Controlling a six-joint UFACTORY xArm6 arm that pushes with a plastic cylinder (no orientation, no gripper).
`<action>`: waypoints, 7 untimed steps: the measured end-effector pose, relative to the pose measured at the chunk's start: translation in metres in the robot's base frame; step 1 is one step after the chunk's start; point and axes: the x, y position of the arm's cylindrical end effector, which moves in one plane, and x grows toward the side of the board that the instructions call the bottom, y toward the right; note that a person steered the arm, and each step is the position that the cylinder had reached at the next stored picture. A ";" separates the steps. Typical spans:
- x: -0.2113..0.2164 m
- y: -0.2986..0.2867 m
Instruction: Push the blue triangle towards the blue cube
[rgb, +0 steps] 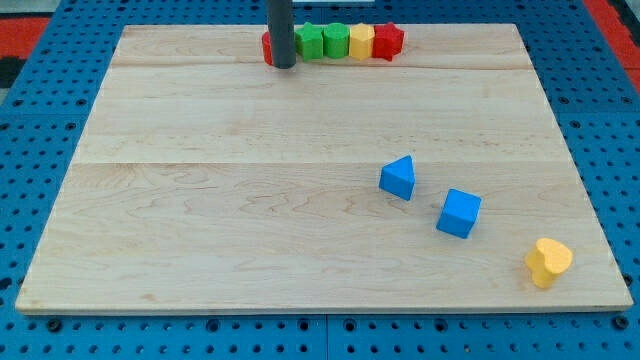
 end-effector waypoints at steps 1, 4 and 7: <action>-0.005 0.000; 0.023 -0.001; 0.060 0.045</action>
